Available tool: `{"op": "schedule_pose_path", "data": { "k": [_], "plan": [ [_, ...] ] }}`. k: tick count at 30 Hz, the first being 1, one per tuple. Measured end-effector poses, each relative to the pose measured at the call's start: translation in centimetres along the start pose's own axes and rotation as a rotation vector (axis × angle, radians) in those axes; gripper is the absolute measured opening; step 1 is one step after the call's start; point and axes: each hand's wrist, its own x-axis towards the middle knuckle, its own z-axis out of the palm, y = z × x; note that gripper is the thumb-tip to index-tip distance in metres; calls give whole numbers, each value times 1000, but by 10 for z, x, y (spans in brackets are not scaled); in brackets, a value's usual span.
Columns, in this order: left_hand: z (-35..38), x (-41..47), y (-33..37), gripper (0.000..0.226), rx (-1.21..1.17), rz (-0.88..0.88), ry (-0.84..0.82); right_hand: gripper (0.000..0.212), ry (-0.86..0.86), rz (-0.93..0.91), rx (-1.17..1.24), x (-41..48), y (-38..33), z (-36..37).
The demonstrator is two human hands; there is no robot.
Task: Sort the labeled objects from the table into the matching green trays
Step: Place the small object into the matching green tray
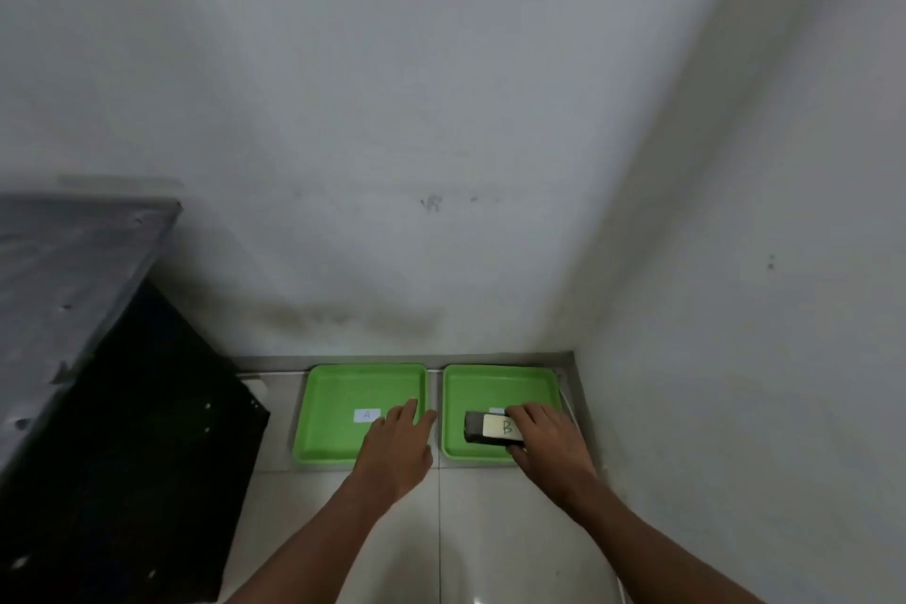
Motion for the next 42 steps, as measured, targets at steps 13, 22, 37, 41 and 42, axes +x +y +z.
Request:
{"op": "schedule_pose_path", "data": {
  "k": [13,22,37,41,42],
  "plan": [
    [230,150,-69,58,34,-7,46,39,131,-28,-9,122,50,288],
    [289,202,-78,59,8,-3,-23,40,58,18,26,160,84,370],
    [374,360,-59,73,-29,-13,-232,47,-116,106,128,313,193,435],
    [397,374,-60,73,-14,-55,-243,47,-107,76,126,345,209,452],
    [401,374,-61,72,-22,-65,-235,47,-104,65,123,350,212,456]
  ]
}}
